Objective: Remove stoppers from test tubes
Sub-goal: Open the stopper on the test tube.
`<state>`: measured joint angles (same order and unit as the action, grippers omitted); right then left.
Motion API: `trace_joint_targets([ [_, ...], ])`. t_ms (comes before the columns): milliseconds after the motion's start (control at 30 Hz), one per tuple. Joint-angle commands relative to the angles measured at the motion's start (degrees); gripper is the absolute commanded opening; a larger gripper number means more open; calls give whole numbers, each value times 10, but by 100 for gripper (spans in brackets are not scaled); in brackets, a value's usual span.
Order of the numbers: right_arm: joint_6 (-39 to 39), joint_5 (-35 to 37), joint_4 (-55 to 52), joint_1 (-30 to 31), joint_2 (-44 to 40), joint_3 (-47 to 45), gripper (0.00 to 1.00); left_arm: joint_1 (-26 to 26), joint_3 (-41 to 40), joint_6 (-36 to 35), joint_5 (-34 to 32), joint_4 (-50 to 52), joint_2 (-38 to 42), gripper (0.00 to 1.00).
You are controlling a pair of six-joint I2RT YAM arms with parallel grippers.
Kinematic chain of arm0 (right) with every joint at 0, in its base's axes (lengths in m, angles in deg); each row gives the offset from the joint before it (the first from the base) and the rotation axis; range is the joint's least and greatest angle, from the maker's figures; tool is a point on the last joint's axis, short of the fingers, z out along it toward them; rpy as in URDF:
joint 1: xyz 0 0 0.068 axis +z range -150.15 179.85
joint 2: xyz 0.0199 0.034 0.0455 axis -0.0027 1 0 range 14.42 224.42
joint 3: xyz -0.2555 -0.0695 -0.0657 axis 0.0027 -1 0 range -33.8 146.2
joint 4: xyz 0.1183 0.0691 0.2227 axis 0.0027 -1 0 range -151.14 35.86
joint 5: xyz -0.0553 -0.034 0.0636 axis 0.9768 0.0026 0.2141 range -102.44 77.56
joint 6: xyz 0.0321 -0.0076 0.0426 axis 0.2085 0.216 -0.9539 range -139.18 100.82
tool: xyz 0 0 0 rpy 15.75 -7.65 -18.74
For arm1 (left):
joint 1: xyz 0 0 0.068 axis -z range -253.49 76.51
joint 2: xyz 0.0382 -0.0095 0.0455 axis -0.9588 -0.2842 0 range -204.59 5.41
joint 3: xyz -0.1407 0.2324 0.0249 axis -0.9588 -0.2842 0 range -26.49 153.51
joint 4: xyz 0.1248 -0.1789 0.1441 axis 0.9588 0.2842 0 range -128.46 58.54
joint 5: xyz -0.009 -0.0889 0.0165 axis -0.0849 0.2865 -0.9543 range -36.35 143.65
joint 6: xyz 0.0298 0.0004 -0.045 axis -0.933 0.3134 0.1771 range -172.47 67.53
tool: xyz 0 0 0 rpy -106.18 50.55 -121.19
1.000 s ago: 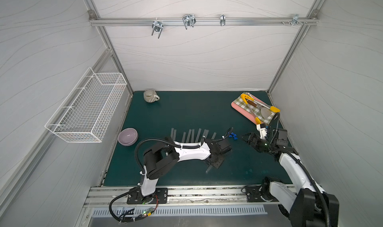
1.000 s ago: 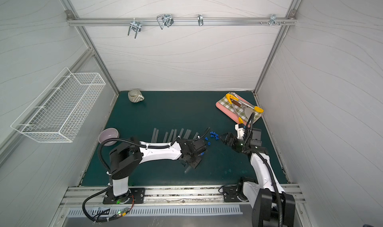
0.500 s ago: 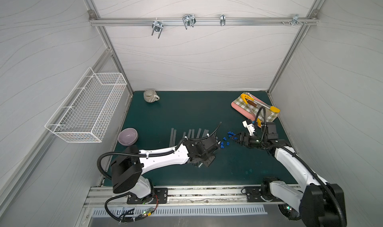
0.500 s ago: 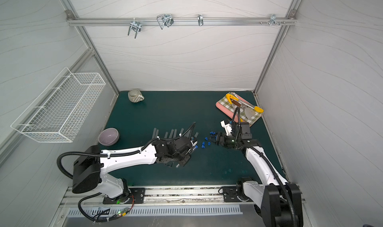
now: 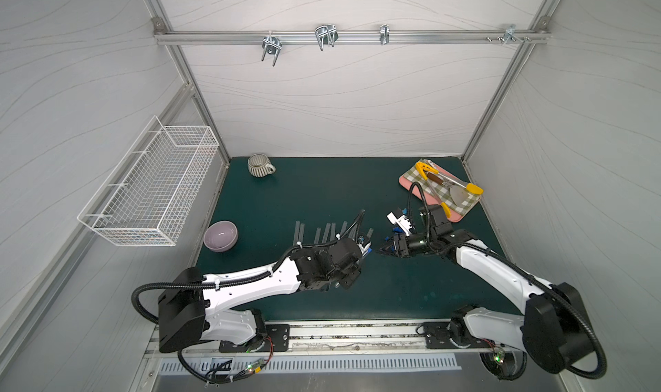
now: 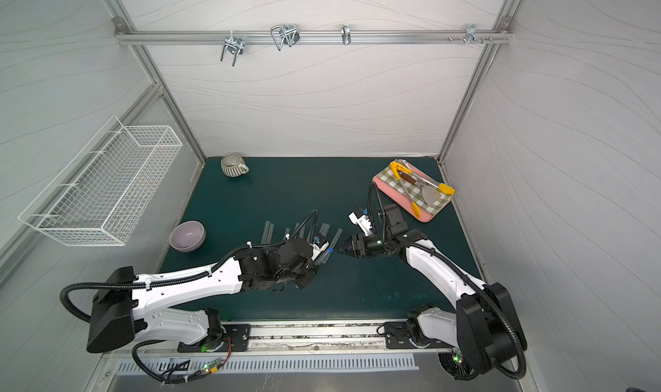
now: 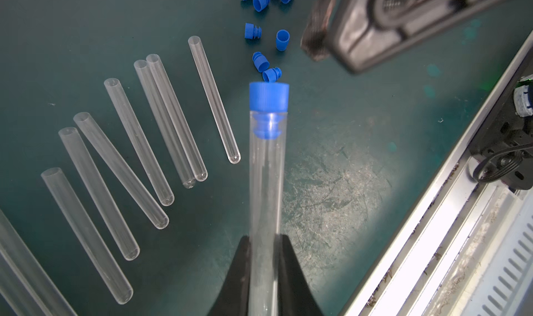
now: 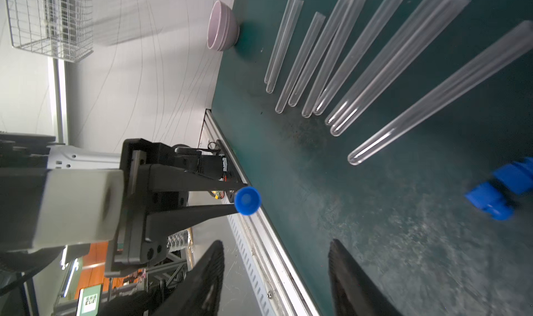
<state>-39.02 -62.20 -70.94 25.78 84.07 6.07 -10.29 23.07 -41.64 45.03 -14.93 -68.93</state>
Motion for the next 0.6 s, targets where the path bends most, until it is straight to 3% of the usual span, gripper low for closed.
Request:
trace_joint_targets([
  [0,0,-27,22,15,12,14,52,-1,3,-12,-7,-22,8,7],
  [567,-16,-46,58,29,42,19,34,-1,0,-19,13,-31,11,7],
])
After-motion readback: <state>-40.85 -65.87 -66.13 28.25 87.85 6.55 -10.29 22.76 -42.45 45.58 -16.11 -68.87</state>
